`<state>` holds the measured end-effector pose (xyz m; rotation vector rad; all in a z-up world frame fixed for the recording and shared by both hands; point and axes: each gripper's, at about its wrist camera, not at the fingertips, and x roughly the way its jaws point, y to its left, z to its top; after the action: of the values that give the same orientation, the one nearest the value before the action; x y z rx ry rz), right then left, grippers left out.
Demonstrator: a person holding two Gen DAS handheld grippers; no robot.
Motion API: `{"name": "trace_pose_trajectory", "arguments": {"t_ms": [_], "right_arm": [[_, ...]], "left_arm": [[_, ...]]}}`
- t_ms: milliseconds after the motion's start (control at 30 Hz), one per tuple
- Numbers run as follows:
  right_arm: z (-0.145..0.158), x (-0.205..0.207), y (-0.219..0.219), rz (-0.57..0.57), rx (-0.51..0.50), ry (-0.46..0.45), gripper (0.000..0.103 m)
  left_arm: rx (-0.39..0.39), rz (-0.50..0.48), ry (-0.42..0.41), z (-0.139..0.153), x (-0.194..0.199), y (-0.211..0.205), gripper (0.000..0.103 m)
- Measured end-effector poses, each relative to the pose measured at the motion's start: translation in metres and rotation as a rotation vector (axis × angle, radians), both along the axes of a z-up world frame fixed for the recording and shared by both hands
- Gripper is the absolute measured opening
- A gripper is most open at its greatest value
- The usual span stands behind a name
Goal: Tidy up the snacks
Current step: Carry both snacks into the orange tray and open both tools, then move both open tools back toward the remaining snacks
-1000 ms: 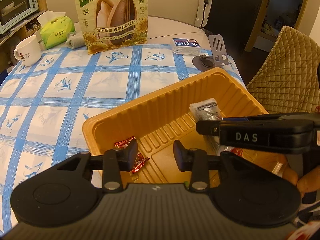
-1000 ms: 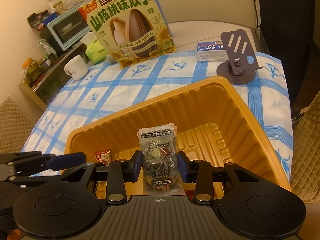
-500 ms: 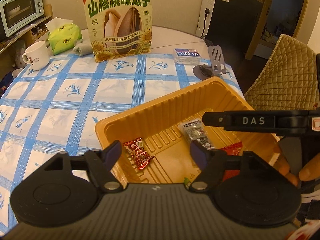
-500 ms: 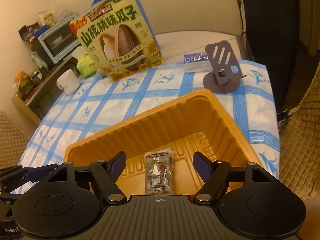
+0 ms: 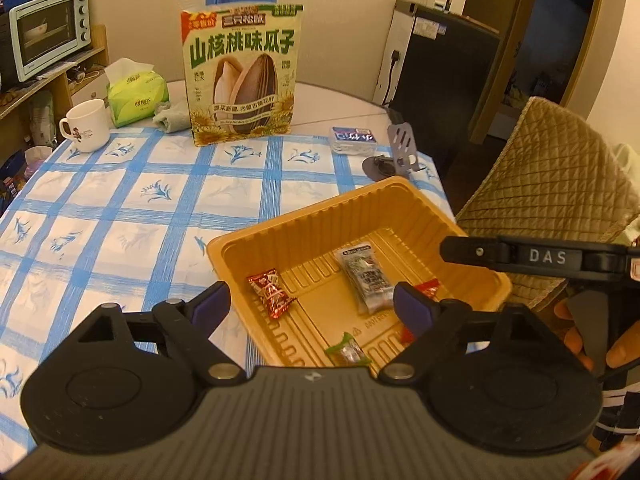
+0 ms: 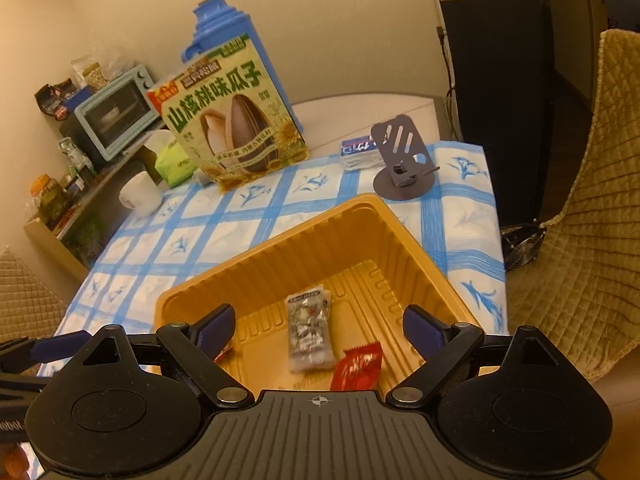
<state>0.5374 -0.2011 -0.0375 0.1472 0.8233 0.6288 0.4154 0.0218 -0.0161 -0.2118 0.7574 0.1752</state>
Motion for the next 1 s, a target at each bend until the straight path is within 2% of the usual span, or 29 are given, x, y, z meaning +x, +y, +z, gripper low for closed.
{"name": "trace_pose_trajectory", "arguments": {"t_ms": [267,533,1000], "right_arm": [[0.024,-0.061,-0.015,-0.003,0.013,-0.038,0.091],[0.037,-0.132,-0.020,-0.019,0.007,-0.069,0.091],[0.025,-0.250,-0.014,-0.019,-0.040,-0.036,0.091]], "left_arm": [[-0.006,-0.007,-0.041,0.023,-0.065,0.001,0.087],[-0.014,0.006,-0.067,0.029,-0.142,0.013,0.087],[-0.020,-0.004,-0.063,0.029,-0.255,0.029,0.087]]}}
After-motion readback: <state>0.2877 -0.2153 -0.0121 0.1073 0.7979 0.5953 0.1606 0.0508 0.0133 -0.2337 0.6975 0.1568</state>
